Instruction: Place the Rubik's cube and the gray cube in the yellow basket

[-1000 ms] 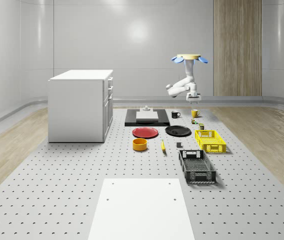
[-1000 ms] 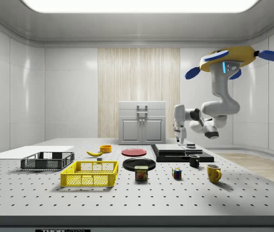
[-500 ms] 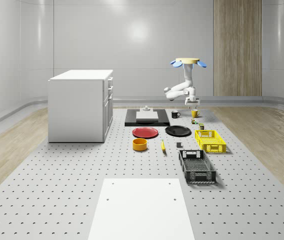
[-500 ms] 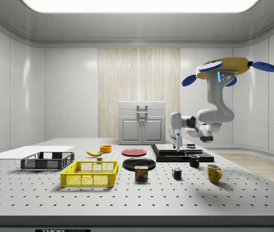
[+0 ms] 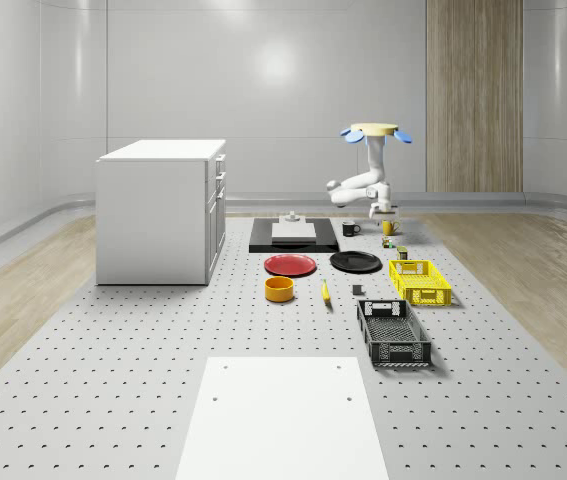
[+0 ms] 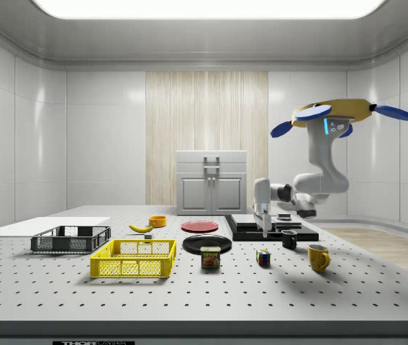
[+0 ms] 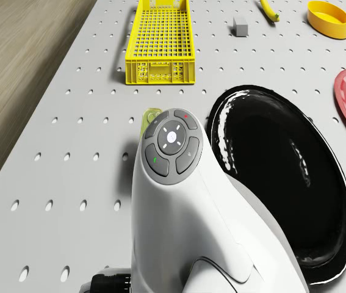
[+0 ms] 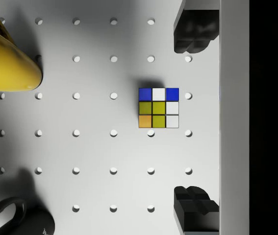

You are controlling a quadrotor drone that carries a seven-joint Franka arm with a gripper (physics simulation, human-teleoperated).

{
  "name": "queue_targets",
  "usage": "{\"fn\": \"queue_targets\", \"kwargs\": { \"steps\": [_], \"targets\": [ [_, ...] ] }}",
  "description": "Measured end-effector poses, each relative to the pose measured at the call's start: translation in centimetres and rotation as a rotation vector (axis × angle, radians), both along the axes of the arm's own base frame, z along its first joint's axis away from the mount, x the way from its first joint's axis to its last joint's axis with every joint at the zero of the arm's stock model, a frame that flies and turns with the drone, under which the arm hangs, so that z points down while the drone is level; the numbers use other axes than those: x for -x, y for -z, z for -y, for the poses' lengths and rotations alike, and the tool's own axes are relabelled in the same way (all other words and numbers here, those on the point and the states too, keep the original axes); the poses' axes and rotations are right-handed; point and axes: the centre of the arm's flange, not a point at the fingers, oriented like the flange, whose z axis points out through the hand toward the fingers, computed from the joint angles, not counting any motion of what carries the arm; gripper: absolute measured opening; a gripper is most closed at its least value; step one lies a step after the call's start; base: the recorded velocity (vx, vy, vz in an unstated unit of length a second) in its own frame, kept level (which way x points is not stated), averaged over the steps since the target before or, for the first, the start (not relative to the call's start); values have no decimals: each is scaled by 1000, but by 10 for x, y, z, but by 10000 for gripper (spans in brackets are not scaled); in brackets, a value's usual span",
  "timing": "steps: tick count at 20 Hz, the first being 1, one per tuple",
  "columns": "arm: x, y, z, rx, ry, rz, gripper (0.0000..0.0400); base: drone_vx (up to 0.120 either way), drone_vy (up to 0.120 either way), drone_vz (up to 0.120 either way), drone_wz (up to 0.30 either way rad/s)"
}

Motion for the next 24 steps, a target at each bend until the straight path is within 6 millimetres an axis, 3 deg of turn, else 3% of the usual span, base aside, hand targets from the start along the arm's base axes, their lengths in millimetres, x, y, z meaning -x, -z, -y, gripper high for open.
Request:
{"fn": "queue_targets", "kwargs": {
  "steps": [10,24],
  "targets": [
    [0,0,0,1,0,0,400,0,20,-108,0],
    [0,-40,0,1,-1,0,400,0,0,0,0]
  ]
}}
